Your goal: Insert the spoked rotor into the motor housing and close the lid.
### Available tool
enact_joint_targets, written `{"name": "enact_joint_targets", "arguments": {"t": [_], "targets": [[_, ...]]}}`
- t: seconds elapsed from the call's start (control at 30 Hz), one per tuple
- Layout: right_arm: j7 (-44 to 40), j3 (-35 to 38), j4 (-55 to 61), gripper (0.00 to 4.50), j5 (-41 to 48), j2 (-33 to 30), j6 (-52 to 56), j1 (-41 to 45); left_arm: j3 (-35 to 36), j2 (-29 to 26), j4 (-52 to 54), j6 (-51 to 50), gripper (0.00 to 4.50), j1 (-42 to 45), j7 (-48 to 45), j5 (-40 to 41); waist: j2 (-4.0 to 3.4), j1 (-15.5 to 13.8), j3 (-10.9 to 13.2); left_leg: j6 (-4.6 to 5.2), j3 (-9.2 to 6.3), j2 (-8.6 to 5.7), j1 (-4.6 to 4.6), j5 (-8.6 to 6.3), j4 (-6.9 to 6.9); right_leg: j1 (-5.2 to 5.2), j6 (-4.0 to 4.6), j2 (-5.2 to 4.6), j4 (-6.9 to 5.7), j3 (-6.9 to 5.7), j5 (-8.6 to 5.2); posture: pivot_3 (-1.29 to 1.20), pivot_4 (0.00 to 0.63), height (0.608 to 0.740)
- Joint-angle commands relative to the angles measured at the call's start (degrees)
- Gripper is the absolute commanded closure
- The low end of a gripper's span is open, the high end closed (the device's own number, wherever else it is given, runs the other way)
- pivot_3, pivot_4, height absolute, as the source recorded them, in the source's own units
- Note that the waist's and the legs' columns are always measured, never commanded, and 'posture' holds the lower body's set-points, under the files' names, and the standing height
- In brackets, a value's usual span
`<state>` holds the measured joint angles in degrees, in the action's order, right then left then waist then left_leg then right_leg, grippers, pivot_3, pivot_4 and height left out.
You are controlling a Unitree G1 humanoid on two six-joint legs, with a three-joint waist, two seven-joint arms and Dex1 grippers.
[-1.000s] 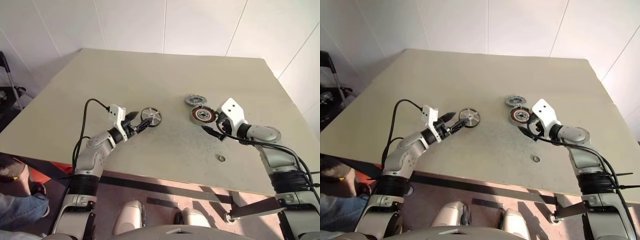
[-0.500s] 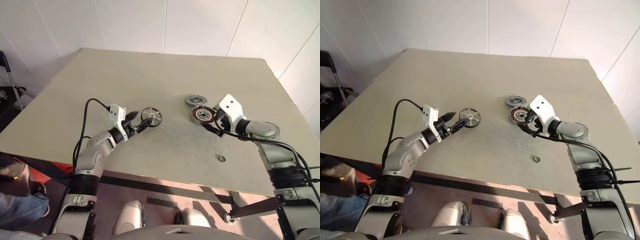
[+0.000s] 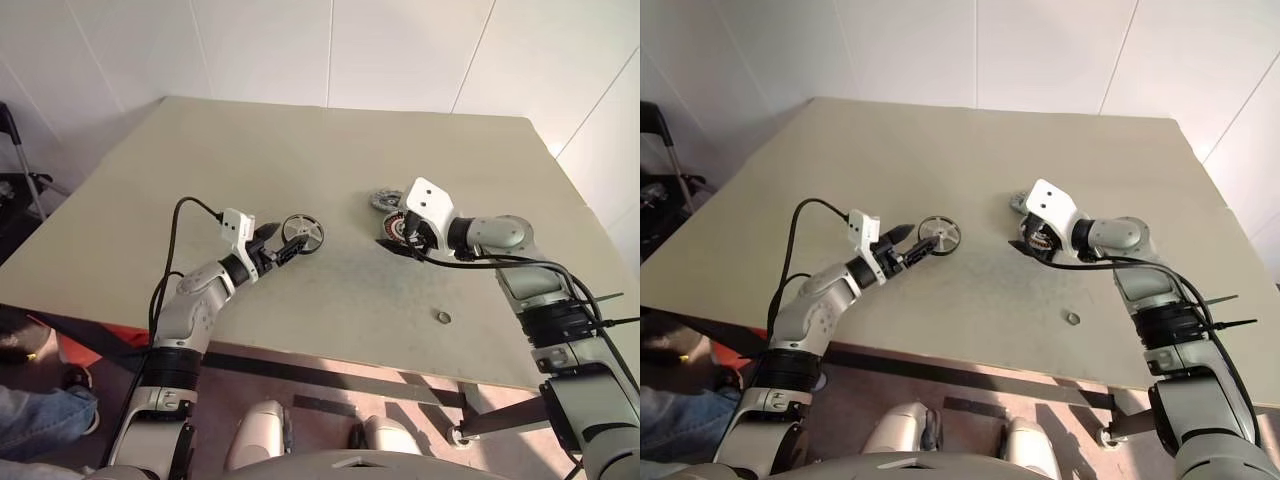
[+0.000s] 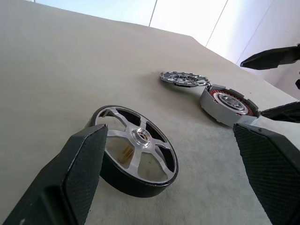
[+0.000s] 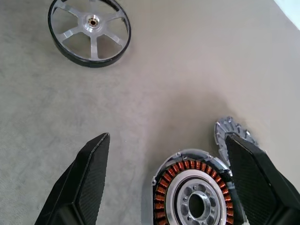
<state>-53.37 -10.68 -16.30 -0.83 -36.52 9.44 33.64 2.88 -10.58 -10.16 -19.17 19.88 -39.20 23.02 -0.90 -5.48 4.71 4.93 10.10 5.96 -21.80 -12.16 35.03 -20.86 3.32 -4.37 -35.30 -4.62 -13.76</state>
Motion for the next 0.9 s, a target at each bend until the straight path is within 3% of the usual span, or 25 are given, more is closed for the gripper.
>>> {"name": "enact_joint_targets", "arguments": {"t": [0.03,0.33,0.9], "targets": [[-2.7,-1.5,-4.0,0.1,-2.1,-1.6,-3.7,2.9,-0.2,-0.2,1.4,1.2,0.0,-0.1,0.3,-0.4,0.0,-0.1,0.0,0.03,0.0,0.0,-0.02,-0.02,0.02,0.0,0.0,0.0,0.0,0.0,0.0,0.0,0.0,0.74],[-7.0,-2.9,-11.6,0.1,-5.4,-4.3,-9.1,5.0,-0.1,-0.3,3.1,1.2,0.0,-2.3,1.3,-0.5,0.0,0.0,0.0,0.07,0.0,0.0,-0.13,-0.03,0.08,-0.11,0.0,0.0,-0.05,-0.01,0.0,0.0,0.0,0.74],[-7.6,-4.8,-25.2,0.1,-9.6,-0.5,-10.8,10.2,-0.4,-0.3,3.0,1.3,0.0,-2.4,2.2,-0.7,0.01,0.0,0.0,0.07,0.0,0.01,-0.11,-0.02,0.2,-0.11,0.02,0.0,-0.19,0.0,0.01,0.0,0.0,0.74]]}}
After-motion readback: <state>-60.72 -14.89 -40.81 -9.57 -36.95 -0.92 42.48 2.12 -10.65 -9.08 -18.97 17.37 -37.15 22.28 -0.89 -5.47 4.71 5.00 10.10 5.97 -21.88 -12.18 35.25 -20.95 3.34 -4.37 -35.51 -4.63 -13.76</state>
